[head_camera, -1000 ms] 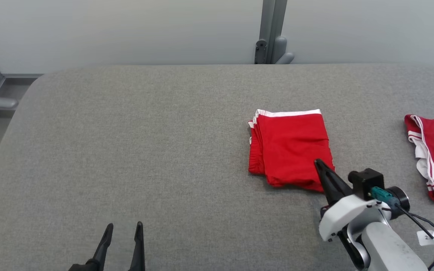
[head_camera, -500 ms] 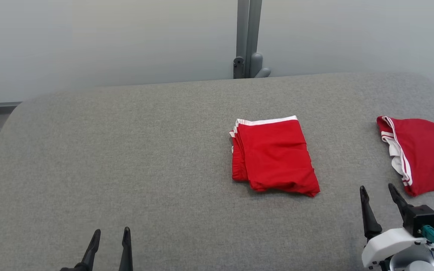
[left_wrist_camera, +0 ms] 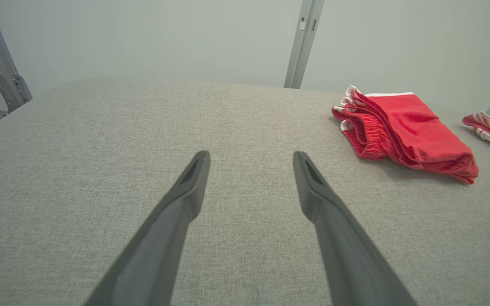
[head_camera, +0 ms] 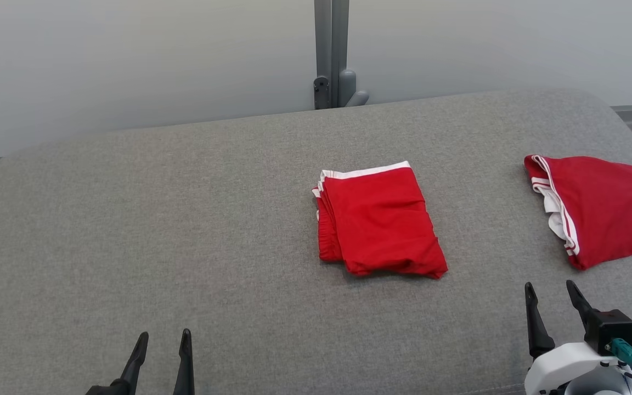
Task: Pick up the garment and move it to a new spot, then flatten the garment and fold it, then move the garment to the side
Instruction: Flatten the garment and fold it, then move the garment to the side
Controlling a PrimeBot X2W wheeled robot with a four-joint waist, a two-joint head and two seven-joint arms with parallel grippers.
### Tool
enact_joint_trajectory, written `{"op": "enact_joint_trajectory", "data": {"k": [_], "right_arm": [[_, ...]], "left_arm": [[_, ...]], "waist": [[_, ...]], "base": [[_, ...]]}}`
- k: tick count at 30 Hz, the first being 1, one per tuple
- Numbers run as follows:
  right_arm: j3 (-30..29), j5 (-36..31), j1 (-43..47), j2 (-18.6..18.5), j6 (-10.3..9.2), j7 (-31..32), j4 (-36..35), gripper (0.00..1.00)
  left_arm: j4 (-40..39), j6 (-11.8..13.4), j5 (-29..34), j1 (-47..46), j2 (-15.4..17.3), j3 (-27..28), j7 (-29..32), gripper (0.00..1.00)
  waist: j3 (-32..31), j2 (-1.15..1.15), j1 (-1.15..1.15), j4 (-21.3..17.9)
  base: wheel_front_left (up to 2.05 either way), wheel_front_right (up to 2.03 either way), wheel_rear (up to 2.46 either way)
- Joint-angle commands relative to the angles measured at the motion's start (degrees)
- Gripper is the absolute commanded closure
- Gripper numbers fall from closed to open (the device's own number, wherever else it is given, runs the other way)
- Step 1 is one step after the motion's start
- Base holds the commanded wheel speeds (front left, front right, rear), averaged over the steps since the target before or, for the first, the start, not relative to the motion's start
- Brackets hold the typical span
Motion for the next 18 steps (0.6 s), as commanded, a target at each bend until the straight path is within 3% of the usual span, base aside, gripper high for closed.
{"op": "enact_joint_trajectory", "data": {"k": [1,8,12,18], "right_arm": [[-0.25,-0.17,-0.47,0.10,-0.06,-0.25,0.15,0.00],[2.17,4.78,-4.70,0.38,-0.06,0.46,2.22,0.00],[6.15,12.59,-11.65,-0.48,-0.05,9.48,3.20,0.00],[11.56,19.07,-22.92,-3.95,-0.04,22.17,6.33,0.00]], "left_arm": [[0.18,-0.08,0.03,-0.83,0.04,0.11,-0.13,0.00],[-0.28,-0.23,-0.19,-1.15,0.04,-0.10,-0.13,0.00],[-1.06,-0.27,-0.22,-2.03,0.05,-0.86,-0.13,0.00],[-0.70,-0.42,0.37,-5.40,0.05,-2.78,-0.13,0.00]], "waist": [[0.10,0.60,0.00,0.14],[1.06,0.60,0.00,0.97],[4.15,0.60,0.00,1.57],[9.66,0.60,0.00,3.72]], "base": [[0.00,0.00,0.00],[0.00,0.00,0.00],[0.00,0.00,0.00],[0.00,0.00,0.00]]}}
